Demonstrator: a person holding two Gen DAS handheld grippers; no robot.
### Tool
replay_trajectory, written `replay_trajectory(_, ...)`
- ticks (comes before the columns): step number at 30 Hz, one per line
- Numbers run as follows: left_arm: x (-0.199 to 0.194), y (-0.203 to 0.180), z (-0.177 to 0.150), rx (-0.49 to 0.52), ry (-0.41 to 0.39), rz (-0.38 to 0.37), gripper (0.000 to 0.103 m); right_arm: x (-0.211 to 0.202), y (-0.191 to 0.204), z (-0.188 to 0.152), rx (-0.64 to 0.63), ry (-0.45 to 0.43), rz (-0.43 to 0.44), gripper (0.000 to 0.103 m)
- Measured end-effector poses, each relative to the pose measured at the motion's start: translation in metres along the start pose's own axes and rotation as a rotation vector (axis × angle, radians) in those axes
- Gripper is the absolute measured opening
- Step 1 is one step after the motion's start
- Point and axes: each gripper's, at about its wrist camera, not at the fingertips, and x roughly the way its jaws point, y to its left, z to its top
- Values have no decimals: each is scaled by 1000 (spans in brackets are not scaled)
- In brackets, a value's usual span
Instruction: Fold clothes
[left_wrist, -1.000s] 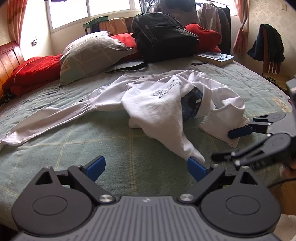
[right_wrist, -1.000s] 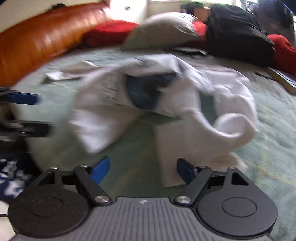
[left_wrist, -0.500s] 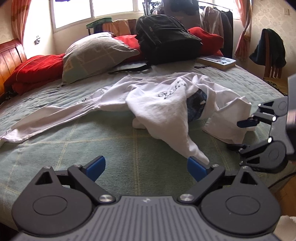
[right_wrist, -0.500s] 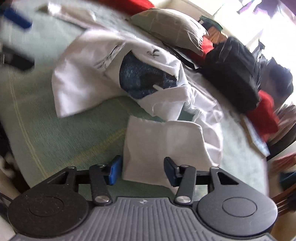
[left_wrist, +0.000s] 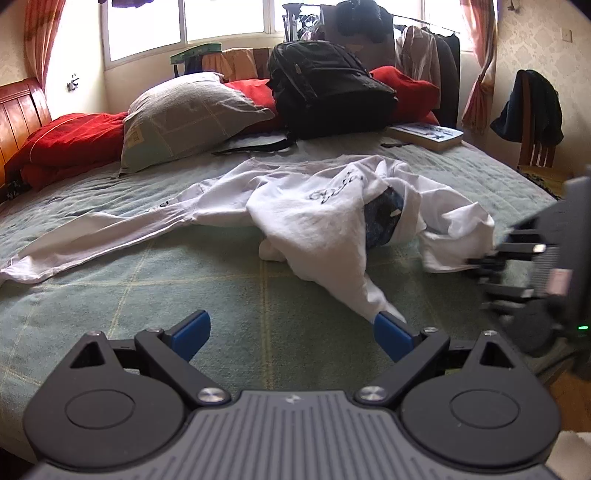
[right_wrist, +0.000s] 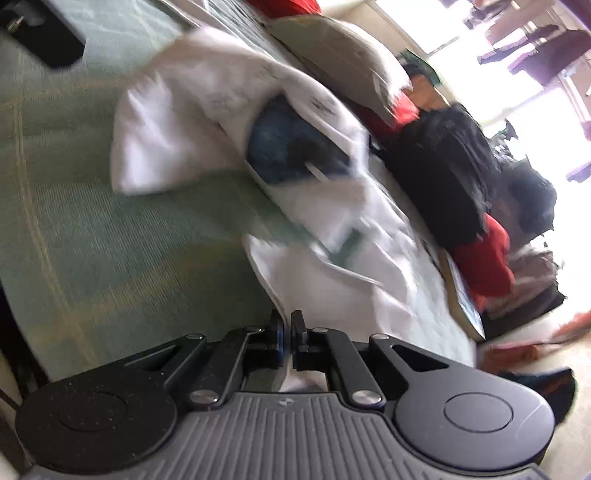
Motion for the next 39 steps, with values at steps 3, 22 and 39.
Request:
replay_trajectory(3, -3, -8, 2, 13, -17, -33, 95, -6, -14, -25, 21, 58, -58, 5)
replay_trajectory(22, -29, -33, -5, 62, -75, -61, 96, 22, -146, -139, 308, 295, -383, 4)
replay_trajectory(39, -9, -42, -1, 84, -12, -41, 96, 79, -240, -186, 419, 366, -540, 4)
